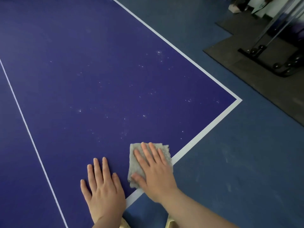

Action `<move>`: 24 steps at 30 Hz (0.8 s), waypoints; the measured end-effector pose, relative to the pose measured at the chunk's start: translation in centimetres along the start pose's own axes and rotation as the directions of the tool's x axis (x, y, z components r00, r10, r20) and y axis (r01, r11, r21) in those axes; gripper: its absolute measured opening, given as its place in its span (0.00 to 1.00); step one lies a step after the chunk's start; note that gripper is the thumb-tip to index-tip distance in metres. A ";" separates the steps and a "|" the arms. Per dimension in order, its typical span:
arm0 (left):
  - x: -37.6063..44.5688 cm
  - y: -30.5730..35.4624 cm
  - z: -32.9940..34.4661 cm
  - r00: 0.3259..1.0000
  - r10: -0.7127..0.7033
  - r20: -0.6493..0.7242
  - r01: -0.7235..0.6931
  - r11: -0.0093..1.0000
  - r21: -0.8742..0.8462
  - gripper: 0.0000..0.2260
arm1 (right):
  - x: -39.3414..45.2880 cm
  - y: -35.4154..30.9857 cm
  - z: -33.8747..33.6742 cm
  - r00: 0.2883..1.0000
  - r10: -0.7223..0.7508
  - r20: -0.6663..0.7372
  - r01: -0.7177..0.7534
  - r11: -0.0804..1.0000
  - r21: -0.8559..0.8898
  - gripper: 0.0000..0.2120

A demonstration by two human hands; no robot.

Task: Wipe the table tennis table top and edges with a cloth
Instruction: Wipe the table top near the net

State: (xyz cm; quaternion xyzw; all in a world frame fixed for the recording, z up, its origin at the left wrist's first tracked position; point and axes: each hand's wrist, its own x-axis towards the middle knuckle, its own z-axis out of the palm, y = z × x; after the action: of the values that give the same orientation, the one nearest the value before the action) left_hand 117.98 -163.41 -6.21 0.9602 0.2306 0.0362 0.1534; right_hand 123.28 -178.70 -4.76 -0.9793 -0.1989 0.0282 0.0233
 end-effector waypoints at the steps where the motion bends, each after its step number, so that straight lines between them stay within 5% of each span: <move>1: 0.0 0.1 0.0 1.000 0.003 0.008 -0.003 1.000 0.002 0.27 | 0.8 0.9 0.0 0.998 0.055 -0.009 -0.055 0.998 -0.008 0.33; 6: 0.0 -0.1 -0.2 0.999 0.032 0.037 -0.033 0.999 0.029 0.27 | -0.7 1.6 0.0 0.949 0.314 -0.026 -0.314 0.949 0.022 0.35; 12: -0.4 -0.4 0.0 0.979 0.198 0.044 -0.201 0.976 0.081 0.26 | -0.8 -0.4 0.4 0.999 0.038 -0.017 -0.037 0.999 0.010 0.32; 15: -0.4 1.2 0.1 0.991 0.126 0.042 -0.129 0.990 0.053 0.27 | 1.3 3.4 -0.2 0.991 0.135 -0.021 -0.135 0.991 0.012 0.32; 19: -0.2 5.2 0.2 0.981 -0.140 0.131 0.150 0.987 -0.063 0.26 | -0.8 3.8 -0.3 0.967 0.253 -0.019 -0.251 0.966 0.066 0.31; 24: -0.1 5.7 1.0 0.987 -0.156 0.044 0.157 0.987 -0.035 0.23 | -0.7 1.8 -0.1 1.000 0.028 0.001 -0.028 0.996 0.083 0.30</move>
State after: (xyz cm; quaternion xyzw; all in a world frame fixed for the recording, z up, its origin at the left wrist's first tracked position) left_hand 120.48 -168.59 -5.40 0.9366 0.3014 0.0089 0.1788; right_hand 123.31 -180.60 -4.76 -0.9802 -0.1841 0.0366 0.0637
